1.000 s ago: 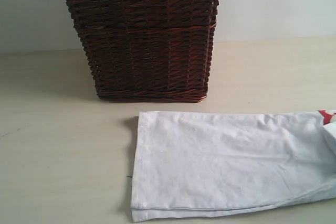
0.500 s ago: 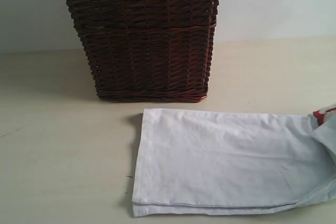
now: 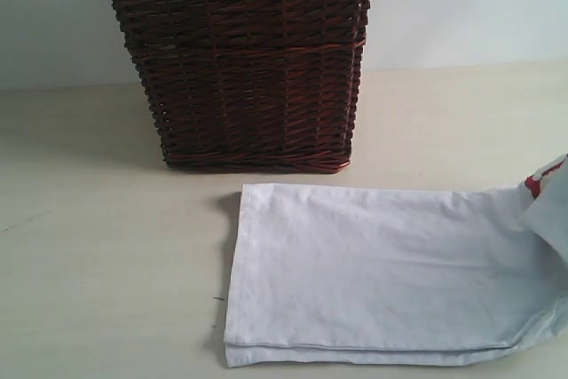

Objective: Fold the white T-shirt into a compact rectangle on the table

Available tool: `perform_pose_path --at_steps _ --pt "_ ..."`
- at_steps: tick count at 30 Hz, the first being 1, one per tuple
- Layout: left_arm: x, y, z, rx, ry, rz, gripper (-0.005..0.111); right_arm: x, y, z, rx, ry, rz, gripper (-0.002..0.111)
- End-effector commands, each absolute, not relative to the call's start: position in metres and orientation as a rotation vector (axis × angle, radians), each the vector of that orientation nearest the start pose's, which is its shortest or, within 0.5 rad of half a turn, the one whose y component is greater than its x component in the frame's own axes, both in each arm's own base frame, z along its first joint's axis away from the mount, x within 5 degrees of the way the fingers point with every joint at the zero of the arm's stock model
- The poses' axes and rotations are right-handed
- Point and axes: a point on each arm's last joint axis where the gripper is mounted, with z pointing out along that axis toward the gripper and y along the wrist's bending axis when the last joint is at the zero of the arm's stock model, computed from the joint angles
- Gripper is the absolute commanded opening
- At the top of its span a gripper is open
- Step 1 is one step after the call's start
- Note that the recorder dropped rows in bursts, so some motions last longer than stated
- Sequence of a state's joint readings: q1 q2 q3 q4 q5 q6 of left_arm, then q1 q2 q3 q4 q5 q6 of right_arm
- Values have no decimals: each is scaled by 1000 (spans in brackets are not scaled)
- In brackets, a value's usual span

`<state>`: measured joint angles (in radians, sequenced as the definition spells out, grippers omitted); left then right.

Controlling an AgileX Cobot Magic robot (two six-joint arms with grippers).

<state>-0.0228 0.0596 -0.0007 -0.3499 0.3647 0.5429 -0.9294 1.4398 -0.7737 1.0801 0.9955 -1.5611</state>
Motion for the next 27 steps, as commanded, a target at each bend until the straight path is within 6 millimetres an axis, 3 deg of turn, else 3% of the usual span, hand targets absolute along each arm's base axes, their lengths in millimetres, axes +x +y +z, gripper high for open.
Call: perform_pose_path --at_steps 1,12,22,27 --pt "57 -12 179 298 1859 17 2 204 -175 211 99 2345 234 0" --pt "57 -12 179 298 1859 17 2 211 -200 175 24 2436 99 0" --pt "57 -12 179 298 1859 17 2 212 -273 206 112 2359 -124 0" --pt "57 -12 179 298 1859 17 2 205 -277 207 -18 2440 -153 0"
